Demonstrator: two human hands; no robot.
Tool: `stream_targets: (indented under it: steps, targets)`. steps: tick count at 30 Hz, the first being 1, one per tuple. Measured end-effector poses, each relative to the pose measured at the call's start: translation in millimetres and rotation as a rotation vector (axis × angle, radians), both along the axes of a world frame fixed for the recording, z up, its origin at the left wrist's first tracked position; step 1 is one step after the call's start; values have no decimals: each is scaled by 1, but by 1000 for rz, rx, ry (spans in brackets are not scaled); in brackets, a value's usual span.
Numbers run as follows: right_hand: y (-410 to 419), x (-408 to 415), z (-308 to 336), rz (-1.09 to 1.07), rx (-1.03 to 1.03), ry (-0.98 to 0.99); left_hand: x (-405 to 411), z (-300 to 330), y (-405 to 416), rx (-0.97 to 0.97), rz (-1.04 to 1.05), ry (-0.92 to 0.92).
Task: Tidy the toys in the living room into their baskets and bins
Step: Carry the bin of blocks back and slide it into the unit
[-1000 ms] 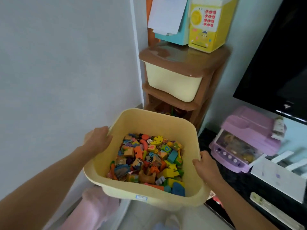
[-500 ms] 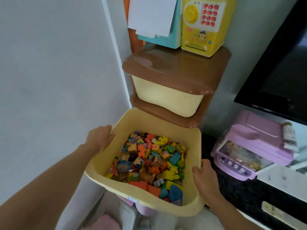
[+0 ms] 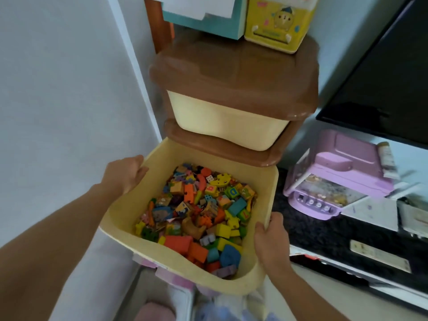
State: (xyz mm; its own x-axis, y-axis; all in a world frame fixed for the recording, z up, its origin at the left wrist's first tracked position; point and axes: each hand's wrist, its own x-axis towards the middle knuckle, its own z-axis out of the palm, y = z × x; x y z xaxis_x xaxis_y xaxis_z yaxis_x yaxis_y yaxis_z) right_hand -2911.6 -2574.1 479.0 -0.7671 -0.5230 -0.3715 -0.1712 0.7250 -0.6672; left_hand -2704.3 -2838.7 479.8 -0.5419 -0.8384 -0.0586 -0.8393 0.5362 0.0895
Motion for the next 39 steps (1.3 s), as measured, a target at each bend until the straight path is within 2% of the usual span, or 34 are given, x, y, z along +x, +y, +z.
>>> stream_targets:
  steps: [5, 9, 17, 20, 22, 23, 25, 26, 27, 31, 32, 34, 35, 36, 37, 39]
  targets:
    - [-22, -19, -4, 24, 121, 118, -13, -19, -7, 15, 64, 83]
    - [-38, -24, -12, 9, 163, 100, -24, -30, -20, 23, 67, -14]
    - [-48, -21, -27, -71, 125, 71, -23, -31, -24, 162, 74, -53]
    - [-45, -21, -28, -76, 147, 74, -9, -25, 4, 183, -126, 17]
    - [-45, -22, -28, -72, 172, 65, 8, -23, 28, 247, -384, 38]
    - [-46, -23, -29, -60, 189, 60, 16, -24, 36, 266, -532, -11]
    - [-47, -21, -27, -53, 193, 54, 34, -29, 45, 145, -797, -81]
    - [-46, -22, -28, -28, 176, 77, 36, -31, 46, 84, -859, -62]
    - [-43, -20, -29, 33, 167, 137, 36, -31, 51, 75, -864, -55]
    - [-23, 2, -25, 266, 162, 468, 38, -35, 70, 268, -882, -126]
    - [-17, 10, -21, 385, 135, 488, 40, -37, 76, 261, -928, -132]
    - [-6, 31, -14, 707, 62, 289, 43, -44, 79, 161, -972, -96]
    - [-1, 40, -15, 906, 117, 273, 45, -49, 78, 115, -964, -67]
    - [5, 44, -20, 1064, 149, 395, 45, -51, 77, 96, -964, -56]
    - [9, 47, -25, 1111, 138, 483, 45, -54, 77, 61, -961, -38]
    - [12, 46, -30, 1086, 103, 614, 47, -56, 79, 11, -937, -45]
